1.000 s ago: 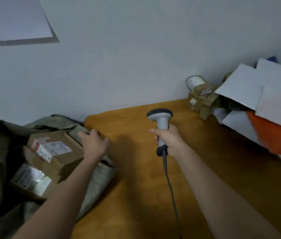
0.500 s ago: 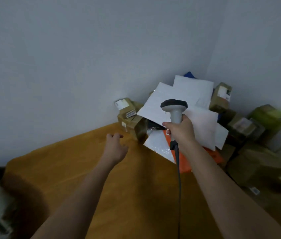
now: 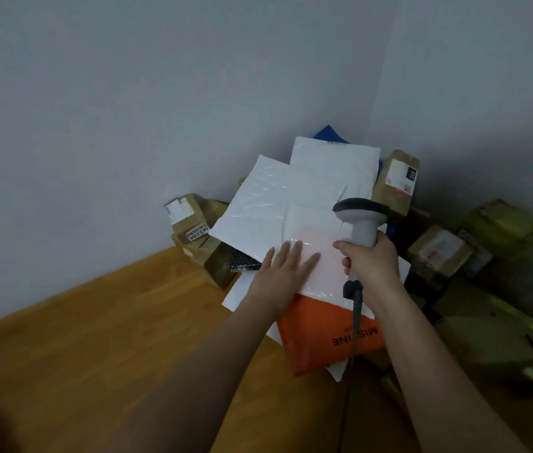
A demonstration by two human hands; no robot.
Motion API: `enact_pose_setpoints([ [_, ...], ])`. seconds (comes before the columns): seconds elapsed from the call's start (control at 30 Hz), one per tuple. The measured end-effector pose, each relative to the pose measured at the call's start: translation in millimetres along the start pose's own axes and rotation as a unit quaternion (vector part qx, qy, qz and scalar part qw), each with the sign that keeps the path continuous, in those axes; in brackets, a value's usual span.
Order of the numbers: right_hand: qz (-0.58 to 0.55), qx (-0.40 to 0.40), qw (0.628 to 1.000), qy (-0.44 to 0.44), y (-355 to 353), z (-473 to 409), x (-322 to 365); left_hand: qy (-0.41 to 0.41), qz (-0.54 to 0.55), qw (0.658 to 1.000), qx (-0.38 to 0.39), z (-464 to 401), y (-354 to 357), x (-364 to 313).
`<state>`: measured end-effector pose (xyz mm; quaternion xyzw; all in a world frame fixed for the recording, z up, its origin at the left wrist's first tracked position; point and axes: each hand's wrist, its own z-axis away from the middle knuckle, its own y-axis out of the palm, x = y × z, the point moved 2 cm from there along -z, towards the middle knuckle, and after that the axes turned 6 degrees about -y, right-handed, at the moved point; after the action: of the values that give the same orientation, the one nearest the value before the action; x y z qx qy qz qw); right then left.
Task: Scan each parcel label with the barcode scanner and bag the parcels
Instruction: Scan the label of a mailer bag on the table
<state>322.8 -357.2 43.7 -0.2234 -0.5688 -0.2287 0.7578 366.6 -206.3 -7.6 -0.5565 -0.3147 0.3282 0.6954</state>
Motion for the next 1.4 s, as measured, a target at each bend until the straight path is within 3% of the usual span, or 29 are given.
enact_pose_setpoints([
  [0.17, -0.052, -0.026, 0.998, -0.001, 9, 2, 0, 0.001, 0.021, 1.000, 0.011, 5, -5, 14],
  [0.3, -0.110, -0.039, 0.993, -0.014, 17, 19, 11, -0.072, 0.088, 0.993, -0.014, 29, -20, 47],
  [0.4, -0.109, -0.027, 0.993, -0.039, 20, 37, 24, -0.170, 0.205, 0.961, -0.069, 62, -30, 80],
  [0.5, -0.110, -0.010, 0.992, -0.055, 20, 59, 37, -0.306, 0.394, 0.853, -0.153, 100, -37, 112],
  [0.63, -0.093, 0.027, 0.993, -0.073, 27, 94, 48, -0.357, 0.702, 0.593, -0.169, 149, -44, 140],
  [0.67, -0.084, 0.042, 0.993, -0.077, 30, 105, 50, -0.349, 0.740, 0.550, -0.169, 163, -49, 143],
  [0.77, -0.067, 0.081, 0.991, -0.087, 44, 141, 54, -0.301, 0.805, 0.484, -0.164, 202, -62, 149],
  [0.9, -0.080, 0.130, 0.984, -0.092, 66, 190, 56, -0.259, 0.831, 0.468, -0.155, 250, -74, 152],
  [1.03, -0.080, 0.160, 0.979, -0.096, 90, 233, 55, -0.226, 0.835, 0.484, -0.132, 297, -77, 160],
  [1.17, -0.033, 0.164, 0.978, -0.128, 106, 268, 46, -0.244, 0.818, 0.501, -0.143, 343, -68, 183],
  [1.3, 0.060, 0.166, 0.965, -0.195, 115, 302, 47, -0.338, 0.684, 0.607, -0.221, 387, -57, 214],
  [1.4, 0.130, 0.175, 0.942, -0.256, 118, 326, 53, -0.320, 0.611, 0.688, -0.227, 410, -55, 222],
])
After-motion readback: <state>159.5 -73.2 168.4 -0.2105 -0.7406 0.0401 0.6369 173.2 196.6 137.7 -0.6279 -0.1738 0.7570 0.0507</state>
